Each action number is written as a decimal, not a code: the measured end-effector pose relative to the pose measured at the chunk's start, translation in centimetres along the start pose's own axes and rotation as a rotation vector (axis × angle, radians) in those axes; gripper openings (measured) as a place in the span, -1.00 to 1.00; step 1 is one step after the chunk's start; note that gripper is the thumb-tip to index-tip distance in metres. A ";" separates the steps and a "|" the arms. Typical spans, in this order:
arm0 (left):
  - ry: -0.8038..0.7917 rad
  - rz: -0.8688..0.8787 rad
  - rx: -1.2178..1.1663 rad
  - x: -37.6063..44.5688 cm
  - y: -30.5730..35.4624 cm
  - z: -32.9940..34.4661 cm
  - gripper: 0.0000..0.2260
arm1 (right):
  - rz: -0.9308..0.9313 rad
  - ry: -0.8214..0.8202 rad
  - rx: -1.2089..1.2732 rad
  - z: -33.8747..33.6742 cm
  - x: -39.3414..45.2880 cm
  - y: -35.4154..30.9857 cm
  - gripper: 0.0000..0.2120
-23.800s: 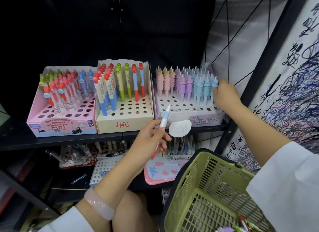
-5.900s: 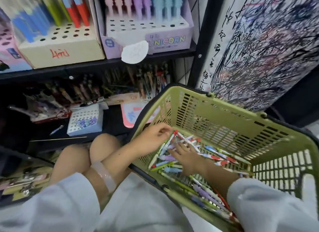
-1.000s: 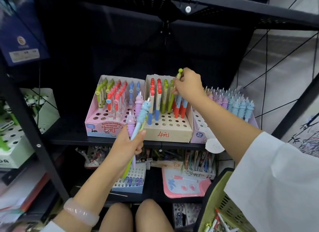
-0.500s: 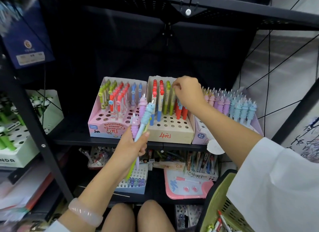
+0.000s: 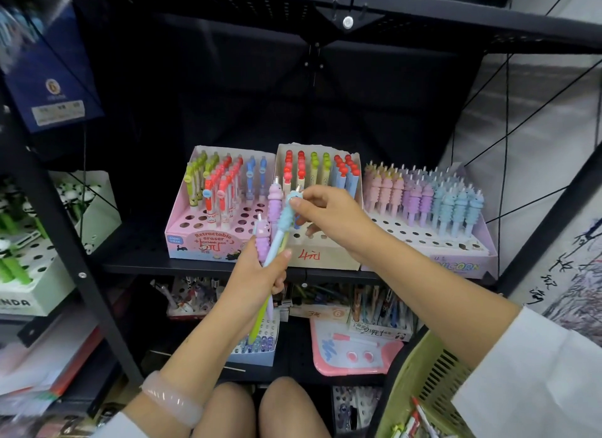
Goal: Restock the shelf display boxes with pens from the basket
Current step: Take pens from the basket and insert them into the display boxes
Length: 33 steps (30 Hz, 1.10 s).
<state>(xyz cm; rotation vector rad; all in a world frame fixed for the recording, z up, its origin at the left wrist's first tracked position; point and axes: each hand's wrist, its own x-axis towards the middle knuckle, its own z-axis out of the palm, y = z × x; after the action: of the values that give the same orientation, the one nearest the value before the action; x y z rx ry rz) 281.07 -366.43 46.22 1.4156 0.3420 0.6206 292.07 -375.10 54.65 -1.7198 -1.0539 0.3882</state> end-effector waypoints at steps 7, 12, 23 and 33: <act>-0.110 -0.039 0.014 0.6 -0.6 2.1 -0.93 | -0.065 0.484 0.139 -6.1 0.5 0.7 -0.88; -0.188 -0.030 0.028 1.7 -0.9 5.2 -0.92 | -0.101 0.743 -0.222 -13.5 -0.6 3.2 -0.88; -0.246 -0.063 0.051 2.4 -1.8 10.1 -0.89 | 0.009 0.734 -0.684 -20.3 -3.8 7.7 -0.77; -0.250 -0.086 0.053 1.9 -1.5 9.8 -0.90 | 0.170 0.500 -0.711 -19.3 -4.4 10.0 -0.82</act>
<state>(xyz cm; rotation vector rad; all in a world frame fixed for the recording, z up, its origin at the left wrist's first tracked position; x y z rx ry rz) 288.52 -373.30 46.40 1.5019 0.2207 0.3616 307.42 -390.92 52.80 -2.3736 -0.7080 -0.3573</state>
